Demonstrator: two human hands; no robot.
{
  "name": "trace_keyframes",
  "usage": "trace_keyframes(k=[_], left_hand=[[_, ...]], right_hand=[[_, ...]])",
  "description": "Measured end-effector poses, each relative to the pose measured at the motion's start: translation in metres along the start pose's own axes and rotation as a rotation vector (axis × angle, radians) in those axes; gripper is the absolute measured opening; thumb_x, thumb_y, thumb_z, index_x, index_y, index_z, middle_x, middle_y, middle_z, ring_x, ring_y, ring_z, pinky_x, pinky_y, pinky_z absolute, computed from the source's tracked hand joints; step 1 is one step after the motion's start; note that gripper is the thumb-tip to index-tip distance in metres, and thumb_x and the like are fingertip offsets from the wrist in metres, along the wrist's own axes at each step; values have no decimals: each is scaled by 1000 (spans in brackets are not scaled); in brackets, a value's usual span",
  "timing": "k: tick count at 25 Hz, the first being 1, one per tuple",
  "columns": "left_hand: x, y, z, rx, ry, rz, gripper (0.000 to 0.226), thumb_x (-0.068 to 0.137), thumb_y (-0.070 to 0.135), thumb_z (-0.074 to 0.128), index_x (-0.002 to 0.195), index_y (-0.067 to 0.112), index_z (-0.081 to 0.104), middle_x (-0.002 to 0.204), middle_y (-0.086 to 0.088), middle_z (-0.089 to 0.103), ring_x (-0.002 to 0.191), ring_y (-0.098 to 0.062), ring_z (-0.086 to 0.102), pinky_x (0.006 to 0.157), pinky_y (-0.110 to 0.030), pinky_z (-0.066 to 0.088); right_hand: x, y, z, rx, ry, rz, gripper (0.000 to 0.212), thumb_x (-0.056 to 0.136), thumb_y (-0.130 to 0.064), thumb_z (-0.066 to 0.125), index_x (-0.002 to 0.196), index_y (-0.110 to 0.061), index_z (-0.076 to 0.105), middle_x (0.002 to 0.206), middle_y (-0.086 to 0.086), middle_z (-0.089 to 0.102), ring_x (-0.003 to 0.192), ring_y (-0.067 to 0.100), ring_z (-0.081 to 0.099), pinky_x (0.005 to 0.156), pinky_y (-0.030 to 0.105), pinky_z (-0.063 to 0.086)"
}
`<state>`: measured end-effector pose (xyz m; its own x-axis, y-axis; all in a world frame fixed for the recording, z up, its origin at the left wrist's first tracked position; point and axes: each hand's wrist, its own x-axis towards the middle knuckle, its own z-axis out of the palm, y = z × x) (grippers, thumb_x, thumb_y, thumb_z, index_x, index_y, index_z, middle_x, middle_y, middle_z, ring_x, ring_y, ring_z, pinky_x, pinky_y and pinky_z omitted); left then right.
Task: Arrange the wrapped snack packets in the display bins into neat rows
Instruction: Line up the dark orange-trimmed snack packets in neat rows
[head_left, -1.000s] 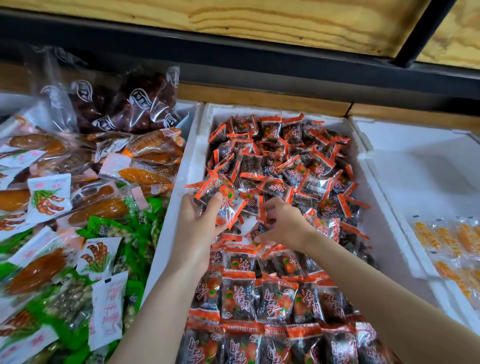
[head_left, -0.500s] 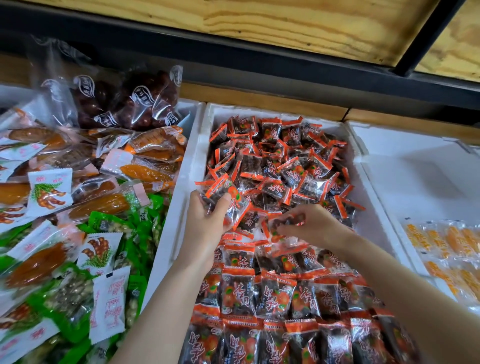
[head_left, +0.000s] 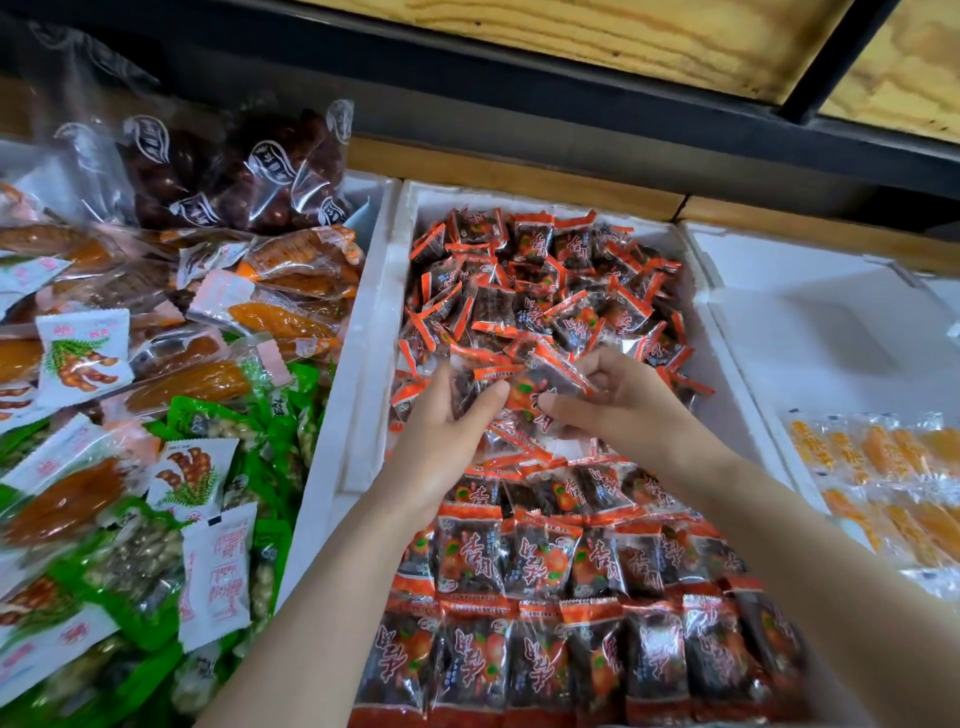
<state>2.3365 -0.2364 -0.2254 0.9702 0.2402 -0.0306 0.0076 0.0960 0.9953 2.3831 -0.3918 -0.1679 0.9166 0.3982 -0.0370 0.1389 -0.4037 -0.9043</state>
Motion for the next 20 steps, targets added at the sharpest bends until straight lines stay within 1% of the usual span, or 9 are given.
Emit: trace_keyframes(k=[3,5,7,9,11,14,16,18,20], left_hand=[[2,-4,-4,50,38,66,47,87,48,60,127,26,47,121,15,57,114,1,53,103,-33,42],[-1,2,-2,145,112,156,39,91,40,58,123,20,47,111,13,60,106,-1,56,96,-25,41],[-6,8,-2,201,164,225,38,91,33,58,121,12,49,101,10,60,102,-9,57,92,-25,42],[-15,14,-7,175,181,255,34,91,28,59,119,10,51,102,7,63,101,-11,60,91,-27,44],[-29,16,-18,139,212,265,23,91,22,60,113,18,54,102,7,66,97,-6,63,89,-27,47],[-57,19,-39,115,272,277,16,91,19,60,103,28,54,90,15,67,83,1,63,80,-24,48],[-77,22,-52,101,312,278,16,92,16,59,100,29,54,84,17,67,76,3,62,72,-20,49],[-96,25,-62,108,333,264,17,92,15,58,101,29,53,87,14,67,78,4,63,70,-15,49],[-112,25,-68,107,327,226,18,92,17,58,102,31,54,91,13,69,84,1,65,73,-18,50]], right_hand=[[-14,9,-2,32,30,4,23,78,-17,74,89,-10,54,87,1,68,76,21,68,84,40,55],[-27,15,0,-21,10,22,17,79,-17,73,91,-14,61,95,7,67,79,21,67,81,36,55],[-42,21,8,-129,-82,36,10,79,-16,73,84,-19,64,82,3,66,65,10,60,67,24,53],[-54,28,23,-252,-198,28,12,79,-20,73,75,-23,63,69,-4,62,52,6,48,50,14,40],[-60,35,41,-336,-281,10,14,80,-25,73,73,-28,62,66,-10,59,47,-1,46,47,11,36],[-64,44,71,-408,-402,8,15,84,-28,68,88,-14,66,71,-7,60,54,-1,57,50,14,42],[-65,49,92,-386,-451,5,27,87,-27,65,94,-1,63,73,1,59,65,14,62,51,17,43],[-67,44,106,-362,-488,13,27,89,-28,63,103,-5,61,87,0,59,69,14,61,54,14,41],[-67,39,110,-412,-515,3,36,89,-30,62,120,-12,57,108,3,62,84,14,63,70,19,48]])
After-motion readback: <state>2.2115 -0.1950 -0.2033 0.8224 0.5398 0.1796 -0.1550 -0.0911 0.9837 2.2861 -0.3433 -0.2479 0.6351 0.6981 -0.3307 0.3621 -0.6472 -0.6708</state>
